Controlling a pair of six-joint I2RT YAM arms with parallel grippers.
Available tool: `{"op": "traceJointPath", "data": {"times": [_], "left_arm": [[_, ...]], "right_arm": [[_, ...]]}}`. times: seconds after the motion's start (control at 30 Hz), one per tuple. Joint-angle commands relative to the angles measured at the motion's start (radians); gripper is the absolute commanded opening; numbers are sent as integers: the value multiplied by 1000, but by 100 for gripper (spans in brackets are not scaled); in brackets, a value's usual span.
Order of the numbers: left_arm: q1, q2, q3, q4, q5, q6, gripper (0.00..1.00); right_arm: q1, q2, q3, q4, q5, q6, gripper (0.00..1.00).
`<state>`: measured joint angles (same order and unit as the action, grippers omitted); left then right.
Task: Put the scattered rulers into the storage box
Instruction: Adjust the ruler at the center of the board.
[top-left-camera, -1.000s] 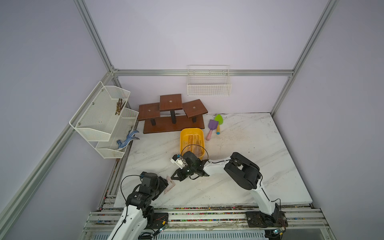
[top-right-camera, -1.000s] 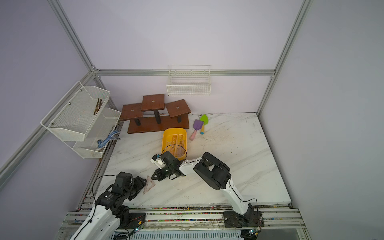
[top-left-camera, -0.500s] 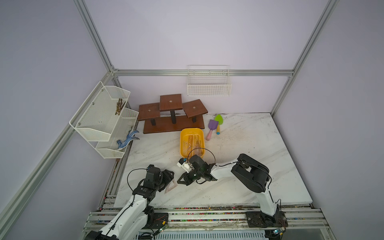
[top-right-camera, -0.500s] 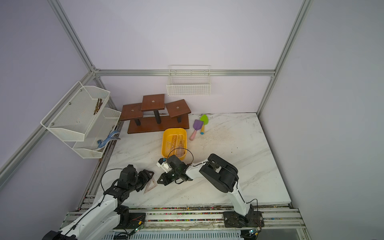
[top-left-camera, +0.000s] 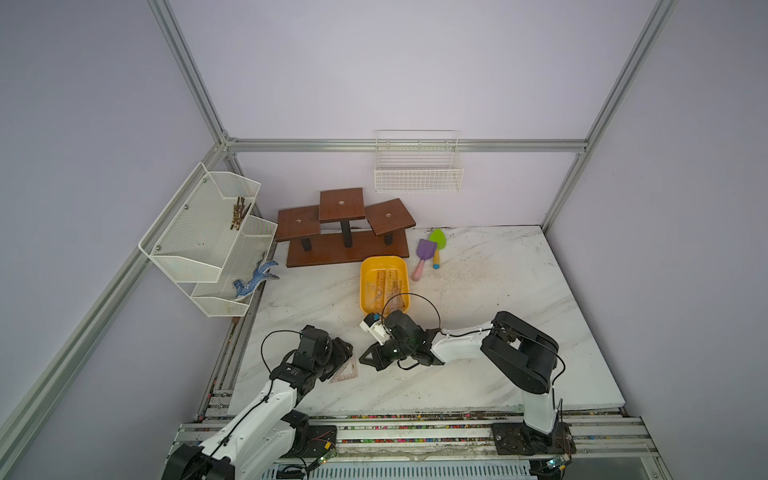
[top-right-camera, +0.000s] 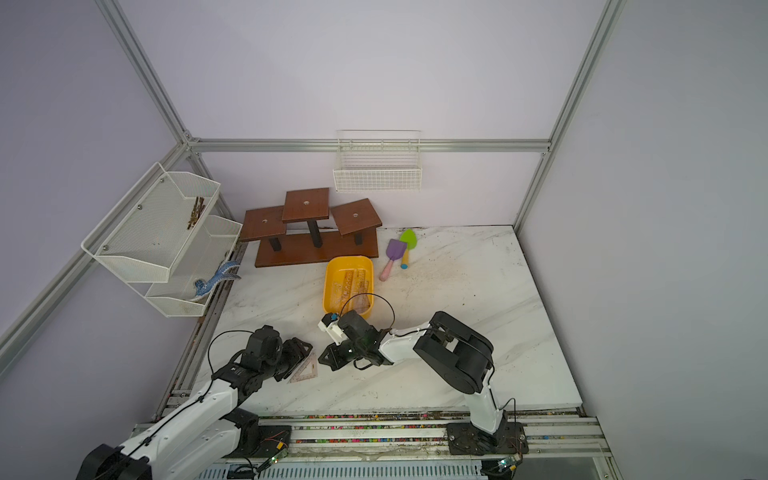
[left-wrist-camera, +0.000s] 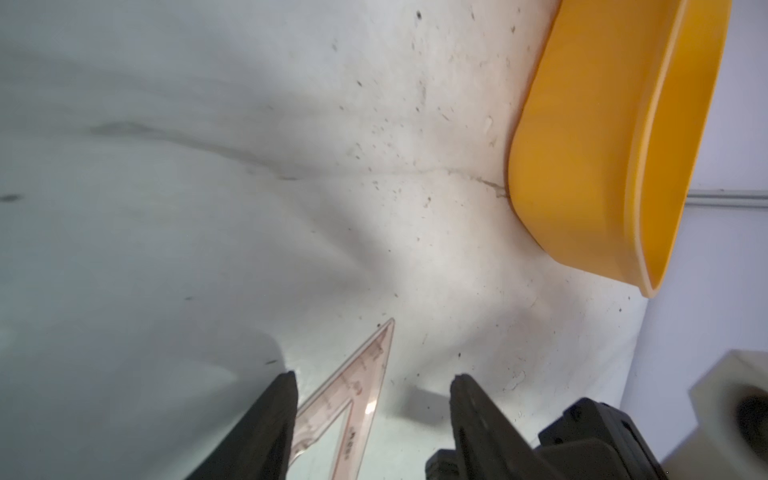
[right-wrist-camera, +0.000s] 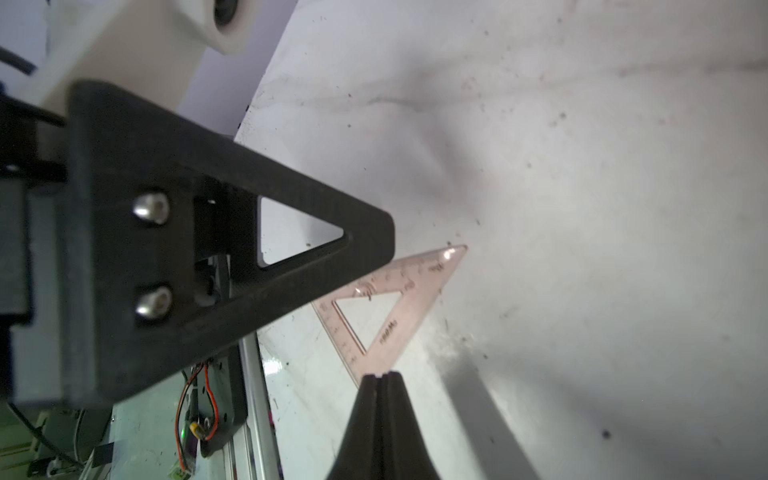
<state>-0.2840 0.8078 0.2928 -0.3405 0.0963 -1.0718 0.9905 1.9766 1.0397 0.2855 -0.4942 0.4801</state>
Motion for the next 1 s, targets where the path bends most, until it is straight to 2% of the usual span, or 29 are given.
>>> {"op": "traceJointPath", "data": {"times": [0.0, 0.1, 0.23, 0.63, 0.77, 0.97], "left_arm": [[69, -116, 71, -227, -124, 58, 64], [140, -130, 85, -269, -103, 89, 64], [181, -85, 86, -252, -53, 110, 64], [192, -24, 69, -194, 4, 122, 64], [192, -18, 51, -166, 29, 122, 64], [192, 30, 17, -68, 109, 127, 64]], "right_arm": [[47, 46, 99, -46, 70, -54, 7], [75, 110, 186, -111, 85, -82, 6], [88, 152, 223, -160, 98, -97, 5], [88, 129, 161, -213, 202, -91, 5], [72, 113, 129, -246, 281, -46, 0], [41, 68, 43, -265, 343, 14, 0]]}}
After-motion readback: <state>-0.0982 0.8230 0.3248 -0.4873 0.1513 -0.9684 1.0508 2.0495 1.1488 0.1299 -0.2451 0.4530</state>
